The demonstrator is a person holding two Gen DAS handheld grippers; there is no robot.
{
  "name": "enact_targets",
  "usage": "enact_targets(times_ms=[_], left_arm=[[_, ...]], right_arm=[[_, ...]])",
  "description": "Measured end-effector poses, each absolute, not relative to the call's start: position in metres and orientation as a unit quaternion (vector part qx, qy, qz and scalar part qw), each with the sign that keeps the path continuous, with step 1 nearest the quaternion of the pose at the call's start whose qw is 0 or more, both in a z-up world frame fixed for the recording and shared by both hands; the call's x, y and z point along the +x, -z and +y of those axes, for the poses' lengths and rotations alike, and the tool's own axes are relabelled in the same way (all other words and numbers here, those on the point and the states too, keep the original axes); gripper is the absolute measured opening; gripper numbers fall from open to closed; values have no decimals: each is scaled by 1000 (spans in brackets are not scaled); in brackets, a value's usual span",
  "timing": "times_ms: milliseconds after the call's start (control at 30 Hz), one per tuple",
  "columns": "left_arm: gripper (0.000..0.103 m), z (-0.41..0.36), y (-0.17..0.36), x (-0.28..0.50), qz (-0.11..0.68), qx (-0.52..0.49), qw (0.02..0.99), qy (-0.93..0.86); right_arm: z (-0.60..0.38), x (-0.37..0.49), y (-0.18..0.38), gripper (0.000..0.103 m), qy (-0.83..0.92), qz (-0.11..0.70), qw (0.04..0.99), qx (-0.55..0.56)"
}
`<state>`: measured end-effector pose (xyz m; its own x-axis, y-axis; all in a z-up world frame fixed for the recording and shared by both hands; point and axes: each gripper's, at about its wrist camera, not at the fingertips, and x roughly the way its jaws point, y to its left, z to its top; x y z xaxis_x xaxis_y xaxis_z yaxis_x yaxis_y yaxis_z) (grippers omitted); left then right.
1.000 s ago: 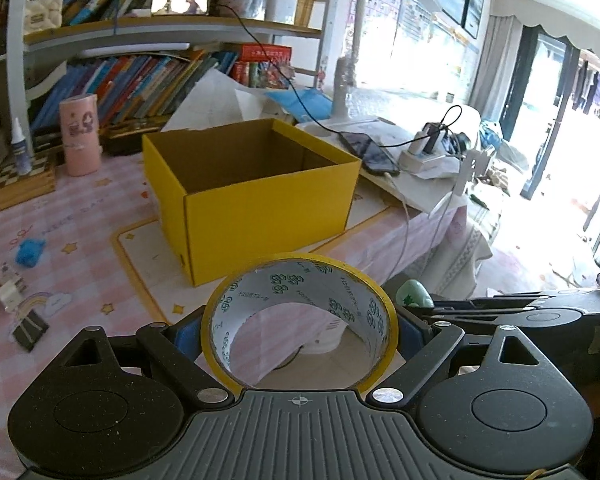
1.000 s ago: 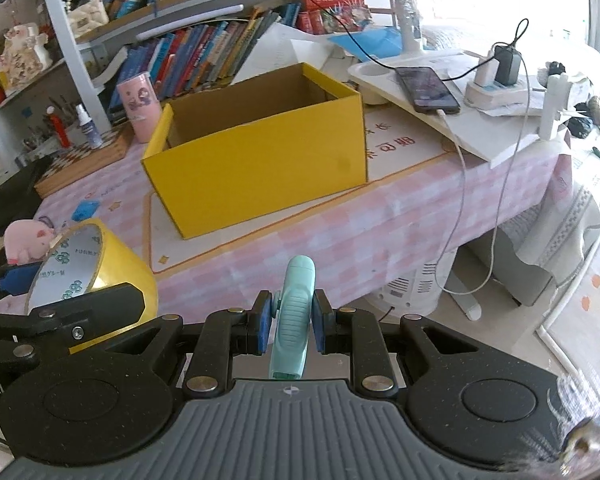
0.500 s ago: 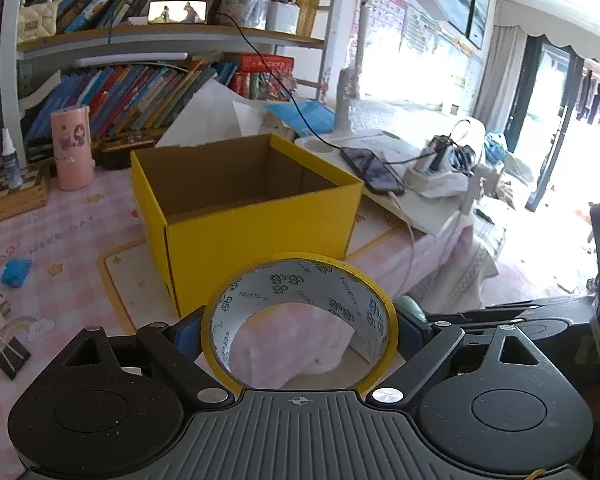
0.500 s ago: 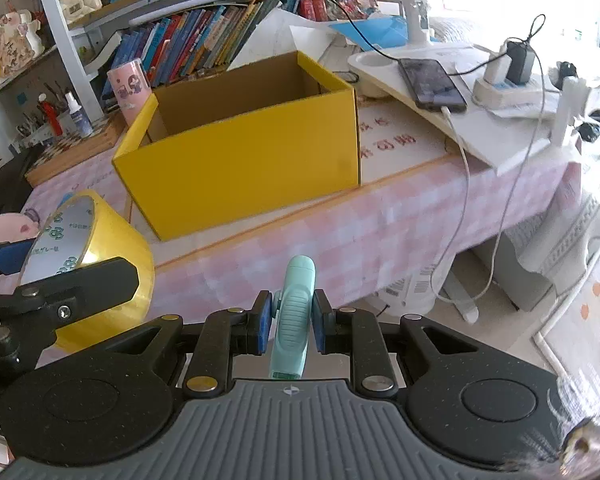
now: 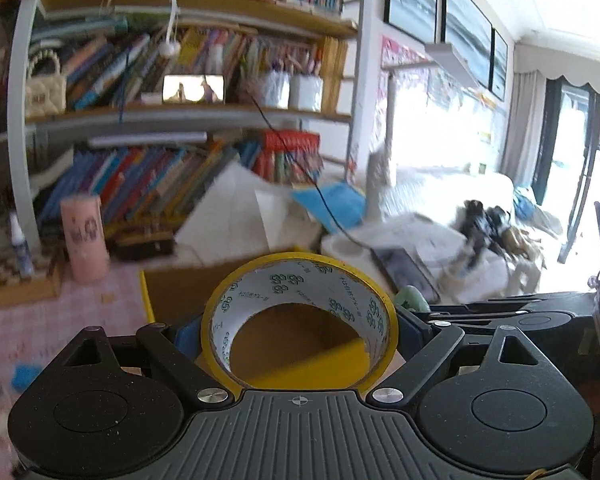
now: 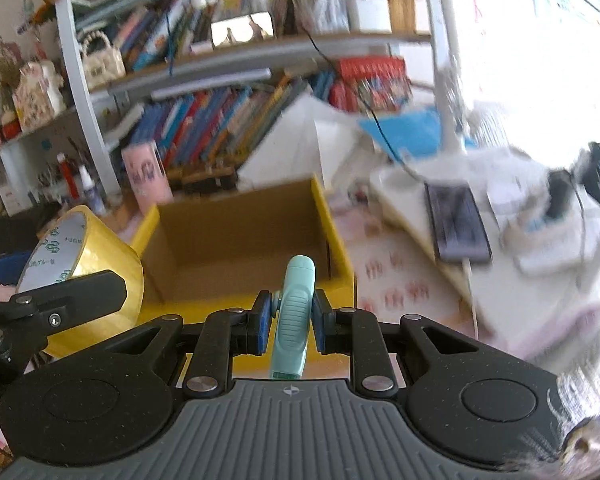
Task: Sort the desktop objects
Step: 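Carry the tape roll and green stick with both tools over the yellow box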
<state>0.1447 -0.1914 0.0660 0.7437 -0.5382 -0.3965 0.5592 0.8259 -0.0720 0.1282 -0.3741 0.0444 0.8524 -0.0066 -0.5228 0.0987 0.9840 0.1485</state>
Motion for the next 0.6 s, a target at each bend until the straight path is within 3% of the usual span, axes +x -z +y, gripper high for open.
enact_targets(times_ms=[267, 600], left_arm=[[92, -218, -59, 199, 211, 49, 946, 240], [92, -248, -27, 246, 263, 96, 935, 218]], right_arm=[[-404, 191, -57, 19, -15, 247, 967, 57], [-417, 265, -44, 19, -71, 275, 958, 33]])
